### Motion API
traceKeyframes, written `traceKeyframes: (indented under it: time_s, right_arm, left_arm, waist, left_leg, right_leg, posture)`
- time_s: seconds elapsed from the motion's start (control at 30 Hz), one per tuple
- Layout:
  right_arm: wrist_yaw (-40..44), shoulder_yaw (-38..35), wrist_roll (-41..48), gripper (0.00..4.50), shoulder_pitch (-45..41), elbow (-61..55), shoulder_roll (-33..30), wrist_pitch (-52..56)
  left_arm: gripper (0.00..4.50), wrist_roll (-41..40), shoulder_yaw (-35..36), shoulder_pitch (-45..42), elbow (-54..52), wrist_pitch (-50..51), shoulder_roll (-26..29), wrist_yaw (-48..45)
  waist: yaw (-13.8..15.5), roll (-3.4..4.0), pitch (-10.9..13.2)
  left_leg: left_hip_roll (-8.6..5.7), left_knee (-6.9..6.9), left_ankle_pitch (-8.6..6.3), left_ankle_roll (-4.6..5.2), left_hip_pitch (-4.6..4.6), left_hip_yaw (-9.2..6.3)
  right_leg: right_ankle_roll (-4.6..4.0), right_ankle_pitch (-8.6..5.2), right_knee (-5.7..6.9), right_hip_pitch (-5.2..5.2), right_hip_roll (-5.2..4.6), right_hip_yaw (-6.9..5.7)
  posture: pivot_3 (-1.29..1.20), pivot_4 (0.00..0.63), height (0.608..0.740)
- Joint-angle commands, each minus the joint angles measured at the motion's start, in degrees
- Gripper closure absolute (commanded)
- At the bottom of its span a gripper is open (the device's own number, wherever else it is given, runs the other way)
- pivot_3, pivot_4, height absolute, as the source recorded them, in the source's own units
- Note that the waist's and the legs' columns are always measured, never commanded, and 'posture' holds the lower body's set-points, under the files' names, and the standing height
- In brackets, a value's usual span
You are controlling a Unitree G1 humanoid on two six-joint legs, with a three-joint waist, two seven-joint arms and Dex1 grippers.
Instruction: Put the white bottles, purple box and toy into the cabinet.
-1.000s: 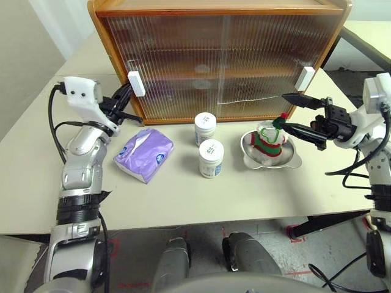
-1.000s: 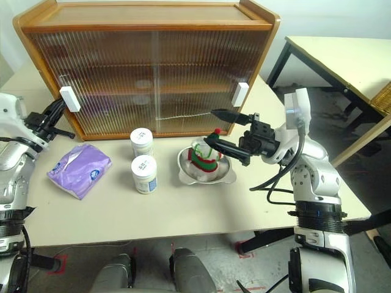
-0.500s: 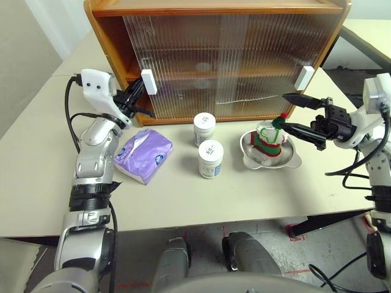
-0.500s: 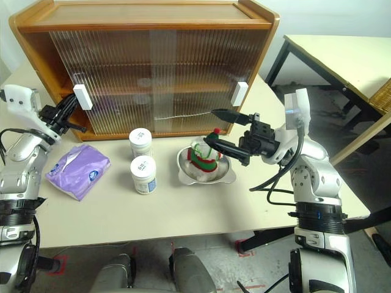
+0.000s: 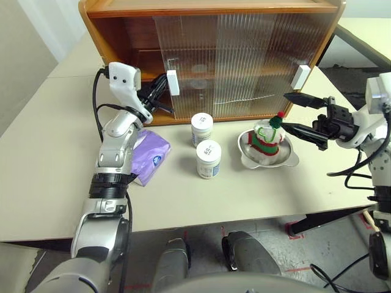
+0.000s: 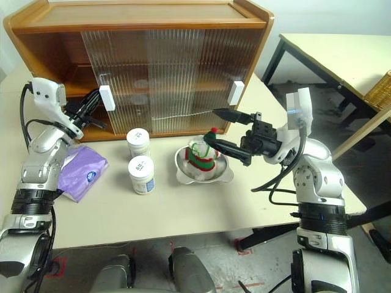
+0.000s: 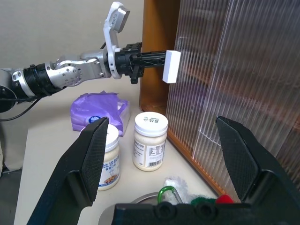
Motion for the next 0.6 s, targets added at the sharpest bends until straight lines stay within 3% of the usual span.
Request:
traceKeyframes:
  time_s: [0.03, 0.6]
  right_arm:
    - [-0.2, -0.6, -0.2, 0.0, 0.6, -0.8, -0.7, -0.5]
    - [-2.1, -0.6, 0.6, 0.0, 1.6, -3.0, -0.8, 0.5]
  left_arm:
    - [4.47, 0.7, -1.9, -1.3, 1.6, -0.7, -1.3, -1.0]
    - [4.47, 1.9, -6.0, -5.3, 5.1, -2.5, -7.3, -2.8]
  waist:
    - [-0.2, 0.0, 0.0]
    - [-1.2, 0.03, 0.0]
  left_leg:
    - [-0.01, 0.02, -0.01, 0.02, 0.0, 0.0]
    - [0.02, 0.48, -0.42, 0.68, -0.55, -0.11]
  right_leg:
    - [0.02, 0.01, -0.03, 0.02, 0.0, 0.0]
    - [0.5, 0.28, -0.87, 0.11, -0.06, 0.08]
  posture:
    - [-0.31, 0.091, 0.74]
    - [-0.32, 0.09, 0.74]
